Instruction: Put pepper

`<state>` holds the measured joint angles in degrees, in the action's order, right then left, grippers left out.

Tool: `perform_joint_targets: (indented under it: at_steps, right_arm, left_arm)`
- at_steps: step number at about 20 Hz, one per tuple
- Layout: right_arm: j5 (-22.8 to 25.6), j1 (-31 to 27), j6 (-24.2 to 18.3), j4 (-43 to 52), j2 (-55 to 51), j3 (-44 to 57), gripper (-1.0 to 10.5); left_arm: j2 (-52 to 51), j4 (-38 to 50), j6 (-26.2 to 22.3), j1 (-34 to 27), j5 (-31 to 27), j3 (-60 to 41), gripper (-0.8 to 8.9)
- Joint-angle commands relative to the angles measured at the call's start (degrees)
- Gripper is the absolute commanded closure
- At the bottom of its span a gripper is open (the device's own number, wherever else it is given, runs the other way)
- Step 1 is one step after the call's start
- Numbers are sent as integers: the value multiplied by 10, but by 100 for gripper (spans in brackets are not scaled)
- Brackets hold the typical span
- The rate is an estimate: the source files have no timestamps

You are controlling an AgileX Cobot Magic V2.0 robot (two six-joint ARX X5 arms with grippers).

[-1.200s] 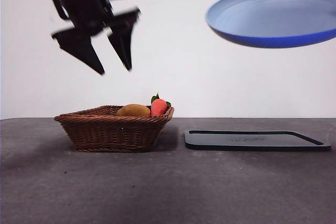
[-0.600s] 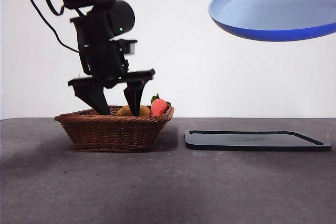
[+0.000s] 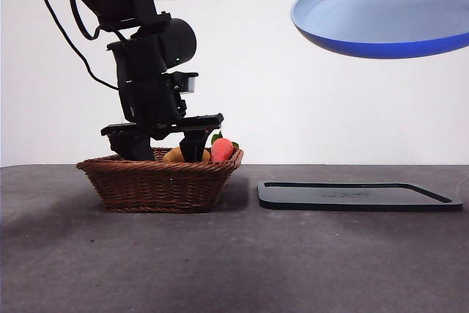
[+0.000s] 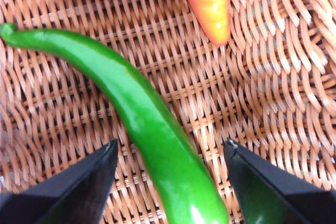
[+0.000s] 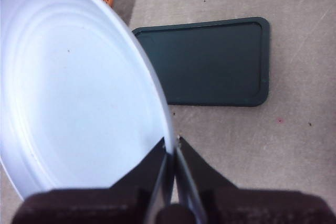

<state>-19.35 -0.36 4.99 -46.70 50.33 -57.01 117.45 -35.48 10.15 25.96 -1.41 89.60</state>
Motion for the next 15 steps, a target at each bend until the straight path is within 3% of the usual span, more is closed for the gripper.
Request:
perform_joint_targets:
  at_steps: [1,6,11,15]
  right_arm:
    - [-3,0,-1,8,2,-9,944]
    - [-3,0,-1,8,2,-9,944]
    - [-2,0,-4,8,2,-9,944]
    - [-2,0,-4,8,2,-9,944]
  left_arm:
    - [15,-6,4,5,-3,12,537]
    - [19,-18,6,9,-1,12,566]
    - [19,-23,19,10,0,12,691]
    - [16,-33,21,10,0,12,714]
